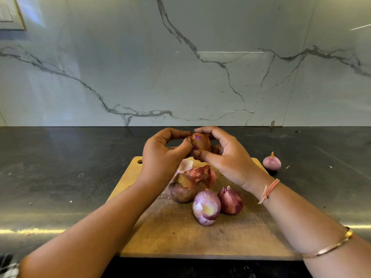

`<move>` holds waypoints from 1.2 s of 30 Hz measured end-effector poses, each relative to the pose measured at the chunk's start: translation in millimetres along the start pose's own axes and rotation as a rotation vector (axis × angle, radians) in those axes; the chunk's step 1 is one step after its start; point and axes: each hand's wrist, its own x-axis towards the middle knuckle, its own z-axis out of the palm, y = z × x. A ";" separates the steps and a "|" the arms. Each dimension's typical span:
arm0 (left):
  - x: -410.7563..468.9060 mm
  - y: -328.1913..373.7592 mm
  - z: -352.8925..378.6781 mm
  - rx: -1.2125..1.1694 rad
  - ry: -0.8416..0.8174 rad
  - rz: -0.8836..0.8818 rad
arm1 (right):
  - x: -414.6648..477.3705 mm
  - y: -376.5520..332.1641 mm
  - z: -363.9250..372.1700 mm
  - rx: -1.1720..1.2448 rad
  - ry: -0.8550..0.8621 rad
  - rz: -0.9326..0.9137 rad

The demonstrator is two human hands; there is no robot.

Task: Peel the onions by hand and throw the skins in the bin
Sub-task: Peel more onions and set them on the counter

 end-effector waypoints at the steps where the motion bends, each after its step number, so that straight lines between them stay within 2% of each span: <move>1: 0.0 -0.1 -0.3 0.018 0.004 0.011 | -0.1 -0.2 0.1 0.001 -0.002 0.001; 14: -0.6 4.1 -7.0 0.188 0.017 0.159 | -1.7 -3.4 0.1 0.059 -0.011 0.017; 23: -3.7 6.4 -4.1 -0.023 -0.065 0.062 | -2.5 -6.7 -2.8 0.118 0.007 0.015; 28: -0.1 1.5 -4.1 0.010 -0.058 0.035 | -5.6 -5.7 -1.0 -0.003 -0.004 0.001; 36: 0.7 0.9 -2.8 0.069 -0.041 0.056 | -5.7 -8.6 0.2 -0.042 0.005 -0.002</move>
